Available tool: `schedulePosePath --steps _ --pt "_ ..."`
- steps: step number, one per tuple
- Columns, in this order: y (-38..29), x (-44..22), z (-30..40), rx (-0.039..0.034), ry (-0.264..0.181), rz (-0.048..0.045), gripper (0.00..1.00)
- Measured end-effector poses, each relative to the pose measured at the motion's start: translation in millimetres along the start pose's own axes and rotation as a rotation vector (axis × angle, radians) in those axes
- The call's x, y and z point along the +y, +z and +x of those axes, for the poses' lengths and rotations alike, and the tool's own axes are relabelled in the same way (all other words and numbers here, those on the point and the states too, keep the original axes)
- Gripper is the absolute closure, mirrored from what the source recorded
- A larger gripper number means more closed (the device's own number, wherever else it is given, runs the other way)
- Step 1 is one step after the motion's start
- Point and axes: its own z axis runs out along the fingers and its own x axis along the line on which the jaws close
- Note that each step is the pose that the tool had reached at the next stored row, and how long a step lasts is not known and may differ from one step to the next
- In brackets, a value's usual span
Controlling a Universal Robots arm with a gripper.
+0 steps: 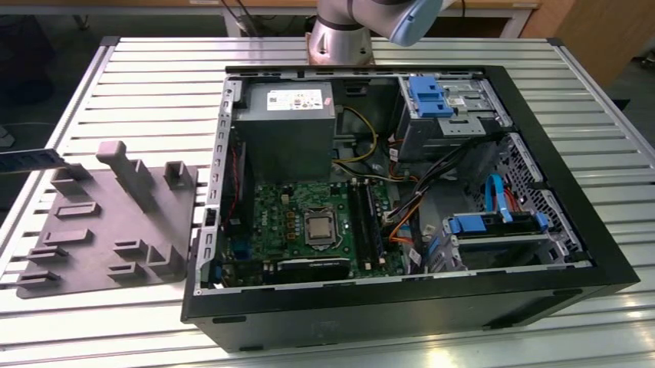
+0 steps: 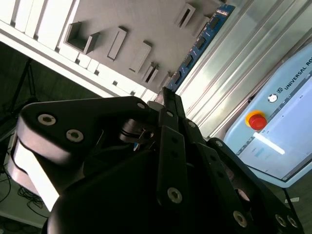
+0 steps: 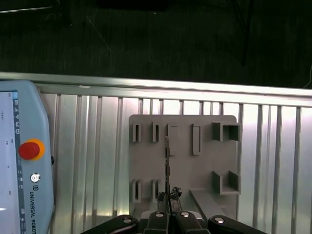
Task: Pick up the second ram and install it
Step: 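Pick up the second ram and move it above second insertion slot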
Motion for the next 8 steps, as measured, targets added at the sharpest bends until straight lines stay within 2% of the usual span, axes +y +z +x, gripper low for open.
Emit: schedulePosePath --steps 8 --pt "-5.8 0.3 -0.2 0.0001 0.000 0.0037 0.88"
